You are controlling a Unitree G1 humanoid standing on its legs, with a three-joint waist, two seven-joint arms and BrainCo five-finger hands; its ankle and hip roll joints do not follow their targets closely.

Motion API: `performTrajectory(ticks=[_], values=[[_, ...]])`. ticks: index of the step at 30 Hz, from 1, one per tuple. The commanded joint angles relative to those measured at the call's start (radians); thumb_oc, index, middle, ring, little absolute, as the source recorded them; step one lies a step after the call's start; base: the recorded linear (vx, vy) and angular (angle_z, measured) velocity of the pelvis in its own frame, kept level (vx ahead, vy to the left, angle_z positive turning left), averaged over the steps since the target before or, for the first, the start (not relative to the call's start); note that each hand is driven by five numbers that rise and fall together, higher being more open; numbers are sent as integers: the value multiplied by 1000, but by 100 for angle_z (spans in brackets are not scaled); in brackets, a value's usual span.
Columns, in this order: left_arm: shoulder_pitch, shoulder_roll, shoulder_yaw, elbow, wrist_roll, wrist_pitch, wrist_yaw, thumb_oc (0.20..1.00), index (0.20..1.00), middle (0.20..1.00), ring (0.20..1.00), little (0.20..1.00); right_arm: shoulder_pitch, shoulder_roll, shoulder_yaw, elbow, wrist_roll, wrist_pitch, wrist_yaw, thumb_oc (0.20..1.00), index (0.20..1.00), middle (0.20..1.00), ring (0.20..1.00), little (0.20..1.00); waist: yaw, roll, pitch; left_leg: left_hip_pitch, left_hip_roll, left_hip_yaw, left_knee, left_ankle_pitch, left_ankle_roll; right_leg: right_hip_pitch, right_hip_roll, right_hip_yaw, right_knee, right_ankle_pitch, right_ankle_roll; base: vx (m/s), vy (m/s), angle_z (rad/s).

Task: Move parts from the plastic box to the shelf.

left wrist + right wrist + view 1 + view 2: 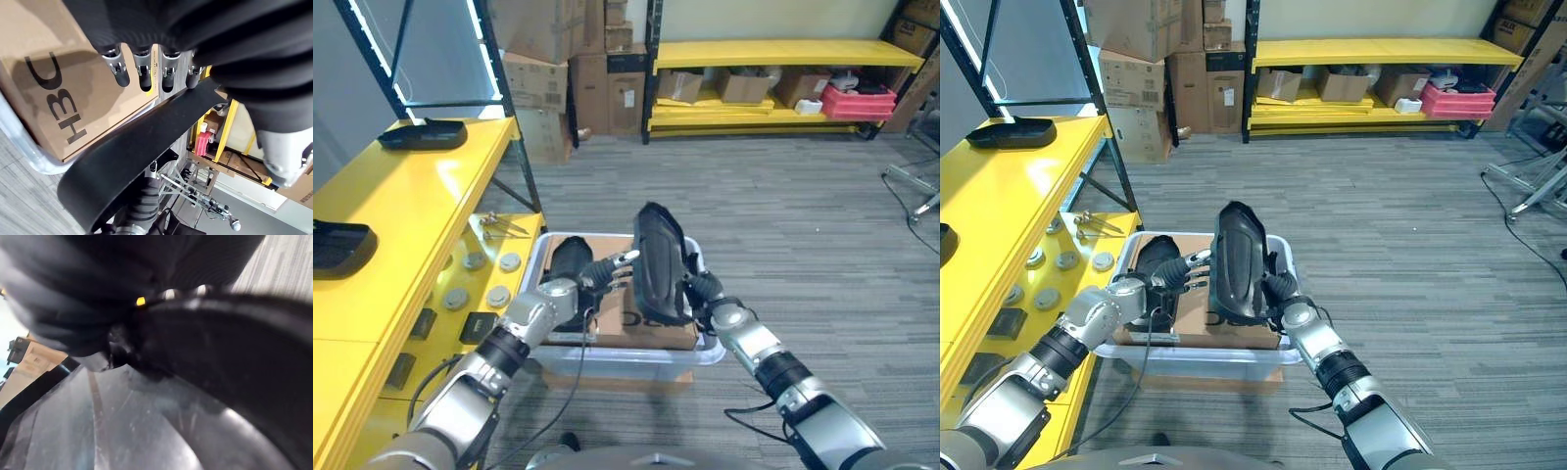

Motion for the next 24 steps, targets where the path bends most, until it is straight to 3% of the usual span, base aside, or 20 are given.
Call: performTrajectory(ticks=[1,3,6,11,12,15,19,24], values=[[-113,-117,-114,48,17,10,-46,1000,1000,1000,1000,1000,-197,56,70,-23,-29,-61,11,200,200,200,200,200,36,4,-34,7,49,-68,75,-120,-25,-57,-56,-94,44,18,49,0,0,0],[-118,-114,-129,52,47,22,-26,1000,1000,1000,1000,1000,-204,61,76,-22,-23,-67,-18,200,200,200,200,200,37,4,-33,7,49,-70,75,-120,-25,-57,-56,-94,46,18,50,0,0,0],[-118,-118,-138,70,-6,-47,27,1000,1000,1000,1000,1000,-225,66,76,-26,21,-65,-87,200,200,200,200,200,37,5,-31,10,48,-74,75,-119,-28,-55,-56,-91,47,18,52,0,0,0],[-116,-114,-102,46,-68,-79,117,1000,1000,1000,1000,1000,-240,62,68,-37,25,-64,-161,200,200,200,200,200,47,11,-25,18,51,-76,72,-118,-30,-48,-58,-97,46,20,52,0,0,0],[-122,-122,-80,52,-107,-131,184,1000,1000,1000,1000,1000,-266,57,67,4,72,-82,-211,200,200,200,200,200,57,13,-23,20,51,-83,71,-114,-32,-42,-58,-100,44,22,49,14,17,3],[-127,-115,-2,48,-196,-164,294,1000,1000,1000,1000,1000,-281,44,24,51,151,-143,-269,200,200,200,200,200,68,15,-25,23,51,-90,67,-113,-34,-32,-60,-113,37,24,51,0,0,0],[-117,-96,70,107,-188,-175,191,1000,1000,1000,1000,1000,-279,12,-34,32,157,-165,-261,200,200,200,200,200,69,12,-27,24,50,-93,68,-116,-33,-31,-60,-120,38,20,48,1,4,4],[-118,-101,84,89,-138,-161,192,1000,1000,1000,1000,1000,-287,-5,-49,9,137,-147,-244,200,200,200,200,200,67,13,-23,28,50,-93,62,-112,-32,-28,-58,-121,37,19,45,0,0,0]])
